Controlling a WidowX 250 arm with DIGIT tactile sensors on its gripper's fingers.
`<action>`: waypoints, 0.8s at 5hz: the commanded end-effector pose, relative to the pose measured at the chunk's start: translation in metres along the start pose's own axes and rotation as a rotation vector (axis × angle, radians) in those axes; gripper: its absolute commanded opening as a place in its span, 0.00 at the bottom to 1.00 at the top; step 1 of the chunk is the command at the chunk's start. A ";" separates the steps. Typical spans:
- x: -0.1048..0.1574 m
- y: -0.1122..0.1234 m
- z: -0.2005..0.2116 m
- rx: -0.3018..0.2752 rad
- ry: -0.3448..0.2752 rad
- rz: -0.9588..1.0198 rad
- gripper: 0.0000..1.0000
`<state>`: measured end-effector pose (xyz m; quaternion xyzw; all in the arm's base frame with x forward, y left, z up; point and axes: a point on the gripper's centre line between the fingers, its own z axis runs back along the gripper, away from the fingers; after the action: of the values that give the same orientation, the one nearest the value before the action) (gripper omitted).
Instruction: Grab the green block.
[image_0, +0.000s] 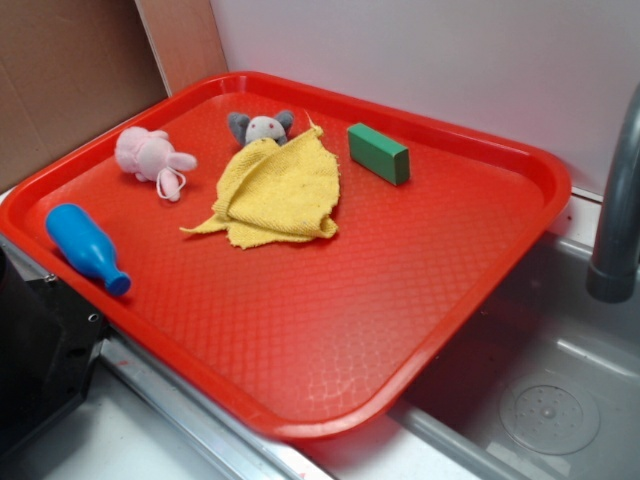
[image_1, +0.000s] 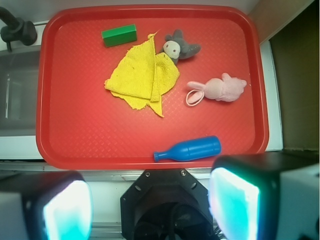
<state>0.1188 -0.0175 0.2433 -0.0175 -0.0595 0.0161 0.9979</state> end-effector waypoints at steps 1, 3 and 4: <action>0.000 0.000 0.000 0.000 0.000 0.000 1.00; 0.021 0.003 -0.016 -0.040 0.000 0.375 1.00; 0.033 -0.002 -0.029 -0.038 -0.042 0.606 1.00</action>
<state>0.1536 -0.0191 0.2142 -0.0470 -0.0646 0.3197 0.9441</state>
